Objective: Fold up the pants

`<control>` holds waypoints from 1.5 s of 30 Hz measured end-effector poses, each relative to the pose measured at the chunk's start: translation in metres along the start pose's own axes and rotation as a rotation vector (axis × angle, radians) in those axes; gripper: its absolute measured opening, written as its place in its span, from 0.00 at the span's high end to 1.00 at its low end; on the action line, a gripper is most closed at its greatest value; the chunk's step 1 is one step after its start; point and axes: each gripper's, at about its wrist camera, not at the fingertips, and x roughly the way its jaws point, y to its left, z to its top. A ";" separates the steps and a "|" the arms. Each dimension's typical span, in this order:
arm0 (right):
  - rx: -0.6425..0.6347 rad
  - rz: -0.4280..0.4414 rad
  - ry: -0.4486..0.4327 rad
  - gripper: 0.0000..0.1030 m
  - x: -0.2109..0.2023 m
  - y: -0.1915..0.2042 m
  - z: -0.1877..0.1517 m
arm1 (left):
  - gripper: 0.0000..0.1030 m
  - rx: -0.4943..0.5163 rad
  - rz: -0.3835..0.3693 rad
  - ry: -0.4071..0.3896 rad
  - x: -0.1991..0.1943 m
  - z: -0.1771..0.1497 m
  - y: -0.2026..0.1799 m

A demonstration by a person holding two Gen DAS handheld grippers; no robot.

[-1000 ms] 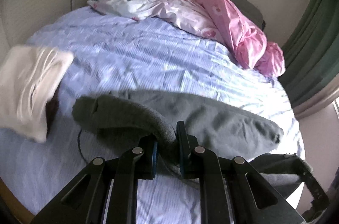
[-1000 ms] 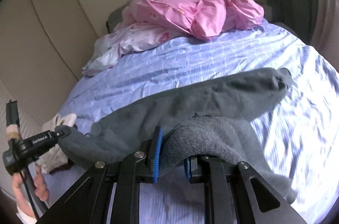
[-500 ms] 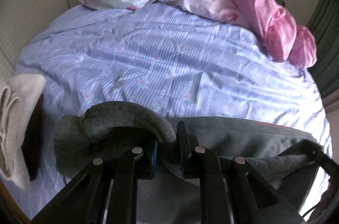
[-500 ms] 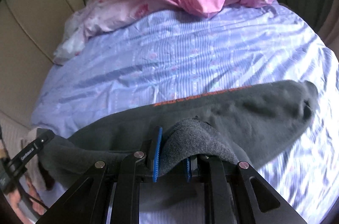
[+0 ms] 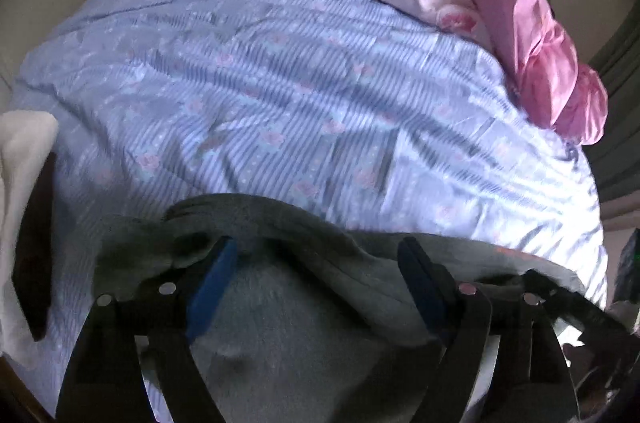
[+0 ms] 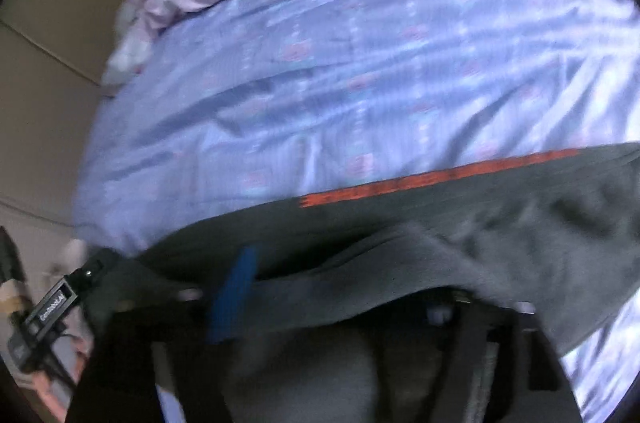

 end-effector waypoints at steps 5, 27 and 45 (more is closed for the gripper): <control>-0.089 -0.030 0.028 0.23 -0.016 0.031 -0.016 | 0.18 0.066 0.090 -0.059 -0.035 -0.005 -0.008; -0.452 -0.085 -0.102 0.23 -0.156 -0.005 -0.209 | 0.18 0.499 -0.087 -0.228 -0.144 -0.236 -0.083; -0.425 -0.087 -0.033 0.38 -0.101 -0.059 -0.262 | 0.18 0.506 -0.111 -0.236 -0.085 -0.310 -0.107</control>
